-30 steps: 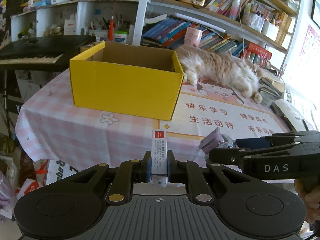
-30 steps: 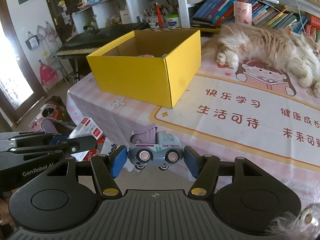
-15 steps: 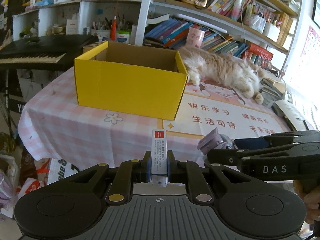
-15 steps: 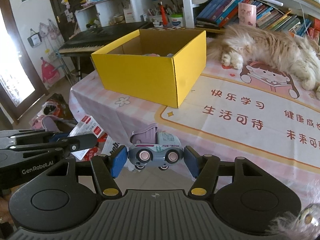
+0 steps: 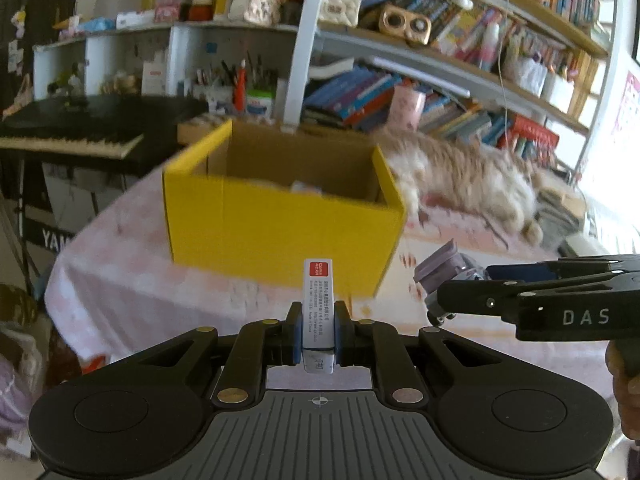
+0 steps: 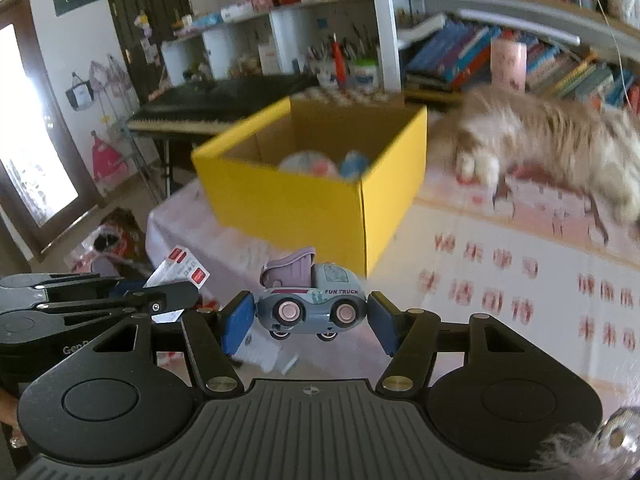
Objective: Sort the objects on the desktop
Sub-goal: 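Lower both items into the yellow box and open both tools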
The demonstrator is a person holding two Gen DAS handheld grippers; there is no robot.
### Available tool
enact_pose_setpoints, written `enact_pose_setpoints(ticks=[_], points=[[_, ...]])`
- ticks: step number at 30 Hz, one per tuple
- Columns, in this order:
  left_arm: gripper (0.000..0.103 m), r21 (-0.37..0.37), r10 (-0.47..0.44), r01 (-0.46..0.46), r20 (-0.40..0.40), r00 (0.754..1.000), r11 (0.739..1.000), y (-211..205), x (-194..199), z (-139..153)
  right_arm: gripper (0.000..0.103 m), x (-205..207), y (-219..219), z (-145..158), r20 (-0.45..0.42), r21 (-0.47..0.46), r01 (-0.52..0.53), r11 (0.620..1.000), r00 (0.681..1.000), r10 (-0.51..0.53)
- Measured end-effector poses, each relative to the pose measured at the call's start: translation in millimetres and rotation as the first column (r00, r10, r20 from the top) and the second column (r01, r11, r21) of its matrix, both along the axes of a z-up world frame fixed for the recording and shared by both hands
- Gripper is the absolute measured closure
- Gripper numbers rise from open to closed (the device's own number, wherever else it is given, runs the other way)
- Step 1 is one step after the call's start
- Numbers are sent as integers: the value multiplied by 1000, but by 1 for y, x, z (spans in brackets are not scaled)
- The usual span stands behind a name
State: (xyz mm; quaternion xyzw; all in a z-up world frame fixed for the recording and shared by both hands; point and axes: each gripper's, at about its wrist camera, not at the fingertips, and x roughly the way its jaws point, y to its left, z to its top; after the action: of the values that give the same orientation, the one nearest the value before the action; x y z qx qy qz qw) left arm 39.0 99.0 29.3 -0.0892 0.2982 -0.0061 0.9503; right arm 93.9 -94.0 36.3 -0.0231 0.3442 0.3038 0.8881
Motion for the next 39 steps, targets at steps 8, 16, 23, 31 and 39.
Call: enact_pose_setpoints(ticks=[8, 16, 23, 31, 39], points=[[90, 21, 35, -37, 82, 996, 999, 11, 53, 27, 44, 55, 15, 33, 84, 55, -38, 998, 996, 34], [90, 60, 56, -61, 87, 995, 996, 15, 120, 29, 44, 126, 34, 49, 145, 86, -69, 994, 988, 56], [90, 100, 70, -71, 15, 997, 992, 15, 177, 12, 44, 187, 47, 42, 141, 68, -95, 993, 986, 84], [90, 125, 71, -58, -95, 993, 990, 11, 217, -17, 44, 239, 68, 18, 95, 23, -135, 991, 987, 132], [89, 134, 60, -39, -156, 986, 990, 8, 232, -26, 44, 272, 83, -7, 30, -30, -199, 980, 979, 200]])
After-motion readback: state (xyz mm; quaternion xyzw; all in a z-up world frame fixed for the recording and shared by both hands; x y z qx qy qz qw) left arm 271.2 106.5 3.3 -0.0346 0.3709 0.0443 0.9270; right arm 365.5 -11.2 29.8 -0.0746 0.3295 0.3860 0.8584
